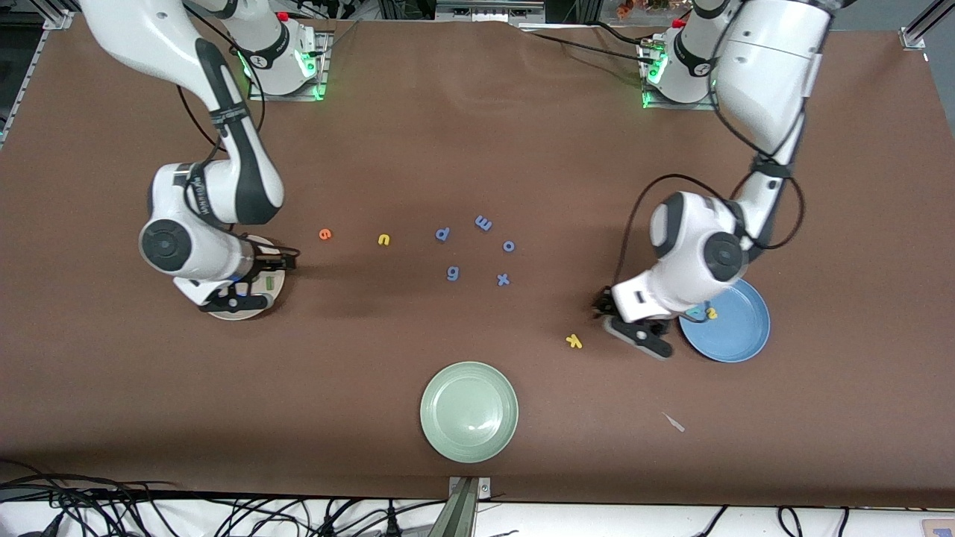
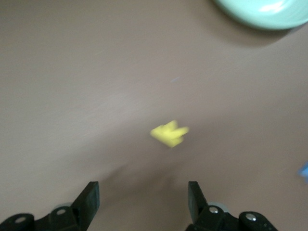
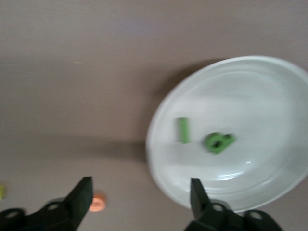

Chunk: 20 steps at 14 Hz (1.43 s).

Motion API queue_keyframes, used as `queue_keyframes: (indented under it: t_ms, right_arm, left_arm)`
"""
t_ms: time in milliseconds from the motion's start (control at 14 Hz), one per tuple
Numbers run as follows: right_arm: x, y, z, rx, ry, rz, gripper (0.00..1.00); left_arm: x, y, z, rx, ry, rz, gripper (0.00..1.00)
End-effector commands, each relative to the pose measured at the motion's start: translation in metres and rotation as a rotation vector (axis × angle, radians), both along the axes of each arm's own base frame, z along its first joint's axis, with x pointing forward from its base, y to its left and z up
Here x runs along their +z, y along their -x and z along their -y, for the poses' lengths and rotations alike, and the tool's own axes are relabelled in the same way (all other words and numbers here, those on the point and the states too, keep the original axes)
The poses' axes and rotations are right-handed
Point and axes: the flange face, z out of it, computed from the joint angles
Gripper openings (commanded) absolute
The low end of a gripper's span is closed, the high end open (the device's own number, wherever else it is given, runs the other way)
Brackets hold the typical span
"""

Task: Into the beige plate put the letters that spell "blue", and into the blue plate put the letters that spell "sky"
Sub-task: 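Place the l on the white plate while the left gripper places z, then grasp the yellow u with the right gripper while the left gripper grasps k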

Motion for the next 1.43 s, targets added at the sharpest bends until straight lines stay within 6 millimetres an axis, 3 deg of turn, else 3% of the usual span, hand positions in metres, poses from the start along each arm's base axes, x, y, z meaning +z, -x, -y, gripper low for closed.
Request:
queue_keyframes:
  t_ms: [0, 71, 356, 641, 926, 1140, 1354]
  right_arm:
    - [0.004, 0.011, -0.043, -0.085, -0.010, 0.002, 1.00]
    - [0.004, 0.016, -0.061, -0.118, -0.011, 0.003, 1.00]
    - [0.005, 0.043, -0.110, -0.202, -0.033, 0.053, 1.00]
    - [-0.014, 0.083, -0.136, -0.255, -0.060, 0.107, 1.00]
    - [-0.031, 0.102, -0.165, -0.262, -0.073, 0.123, 1.00]
    - [-0.050, 0.110, -0.167, -0.260, -0.075, 0.130, 1.00]
    - [-0.066, 0.118, -0.168, -0.255, -0.088, 0.156, 1.00]
  left_arm:
    - [-0.029, -0.014, 0.048, 0.141, 0.033, 0.003, 0.83]
    - [-0.037, -0.014, 0.062, 0.143, 0.036, 0.011, 0.83]
    - [-0.037, -0.024, 0.052, 0.105, 0.024, 0.074, 0.83]
    - [-0.041, -0.025, 0.044, 0.082, 0.011, 0.075, 0.83]
    - [-0.060, -0.018, 0.045, 0.076, -0.003, 0.051, 0.83]
    - [-0.060, -0.018, 0.044, 0.064, -0.006, 0.053, 0.72]
    - [-0.065, -0.016, 0.041, 0.040, -0.013, 0.050, 0.71]
